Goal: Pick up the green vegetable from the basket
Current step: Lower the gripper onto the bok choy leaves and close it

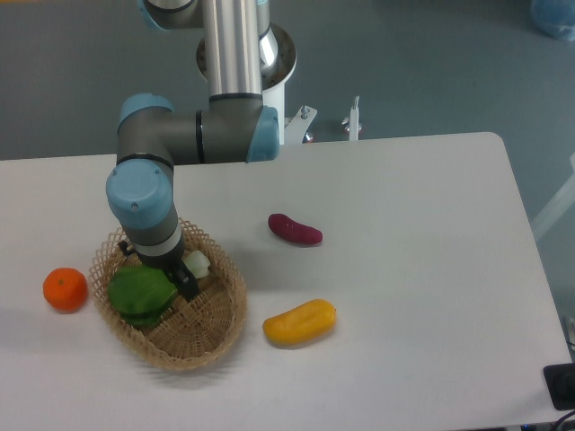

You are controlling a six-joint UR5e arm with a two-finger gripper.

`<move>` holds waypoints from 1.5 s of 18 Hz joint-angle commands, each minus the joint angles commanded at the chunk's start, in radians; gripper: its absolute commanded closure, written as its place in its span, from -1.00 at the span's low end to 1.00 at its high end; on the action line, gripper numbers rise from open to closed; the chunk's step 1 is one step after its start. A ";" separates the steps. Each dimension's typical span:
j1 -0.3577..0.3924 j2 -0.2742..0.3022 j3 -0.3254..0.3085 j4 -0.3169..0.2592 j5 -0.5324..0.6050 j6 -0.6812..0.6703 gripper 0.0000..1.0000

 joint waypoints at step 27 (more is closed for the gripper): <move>-0.014 -0.019 0.004 -0.015 0.026 -0.064 0.48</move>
